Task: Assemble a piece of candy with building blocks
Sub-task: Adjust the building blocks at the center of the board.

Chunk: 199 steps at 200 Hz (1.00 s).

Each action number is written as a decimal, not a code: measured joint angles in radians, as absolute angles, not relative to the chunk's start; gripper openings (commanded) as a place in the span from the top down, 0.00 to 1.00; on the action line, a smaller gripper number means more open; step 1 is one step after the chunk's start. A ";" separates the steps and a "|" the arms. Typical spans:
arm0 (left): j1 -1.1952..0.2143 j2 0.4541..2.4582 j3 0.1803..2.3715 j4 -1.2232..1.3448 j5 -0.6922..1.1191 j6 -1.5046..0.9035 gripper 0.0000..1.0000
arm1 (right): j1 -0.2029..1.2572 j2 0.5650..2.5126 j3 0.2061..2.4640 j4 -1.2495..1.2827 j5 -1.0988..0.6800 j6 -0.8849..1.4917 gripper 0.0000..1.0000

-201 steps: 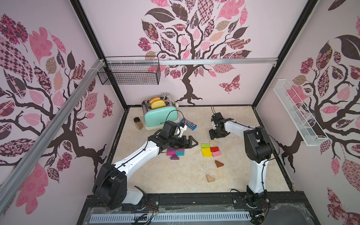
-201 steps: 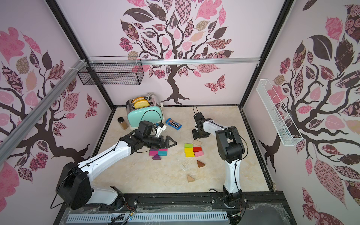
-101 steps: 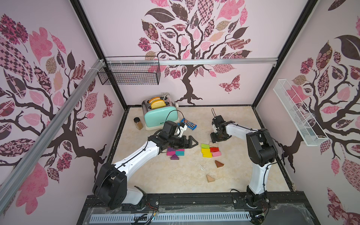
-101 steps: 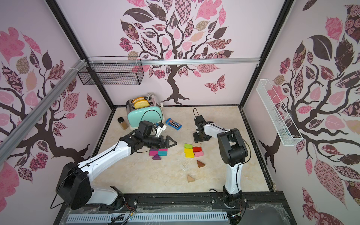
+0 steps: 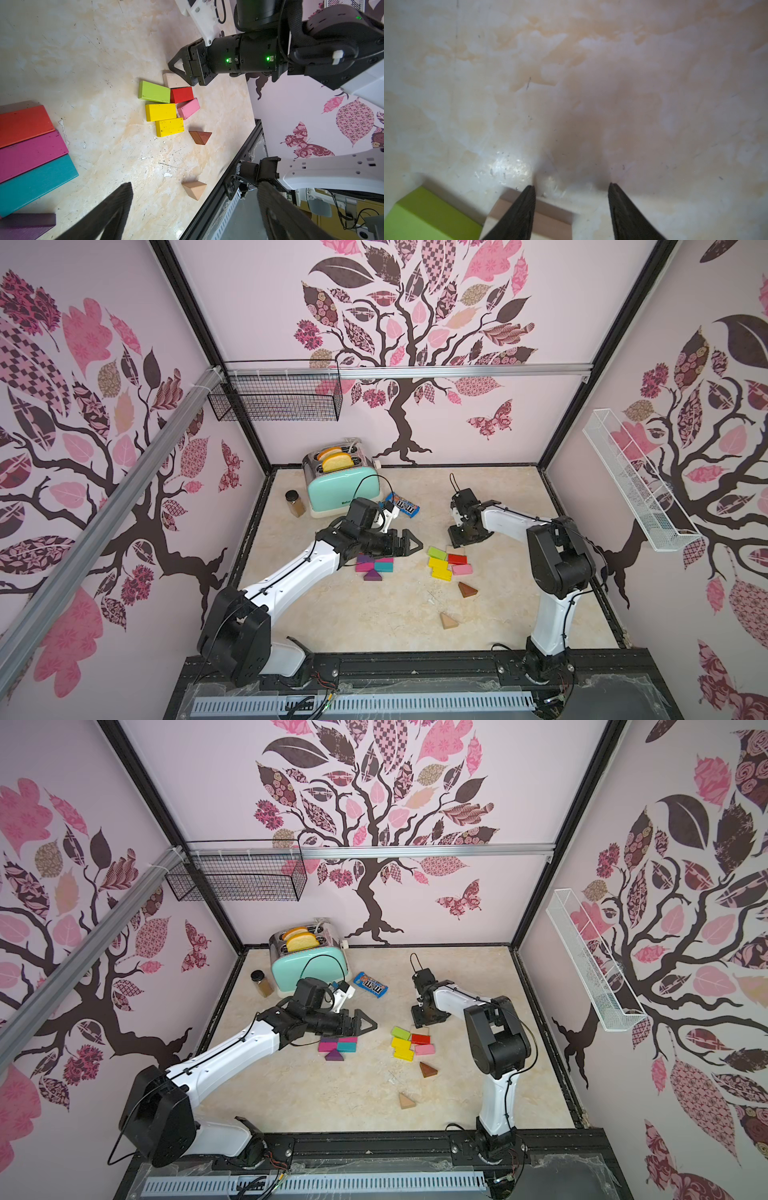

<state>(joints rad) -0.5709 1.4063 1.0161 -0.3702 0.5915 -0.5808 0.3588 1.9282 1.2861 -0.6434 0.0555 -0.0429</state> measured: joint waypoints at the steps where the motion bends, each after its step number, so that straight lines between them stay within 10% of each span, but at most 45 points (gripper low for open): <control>1: -0.571 1.406 1.016 -0.369 0.591 -0.581 0.02 | 0.359 1.928 1.286 -0.643 0.056 -0.043 0.40; 199: -0.862 1.786 0.906 0.167 0.502 -0.989 0.02 | 0.433 2.037 1.482 -0.739 -0.046 -0.163 0.40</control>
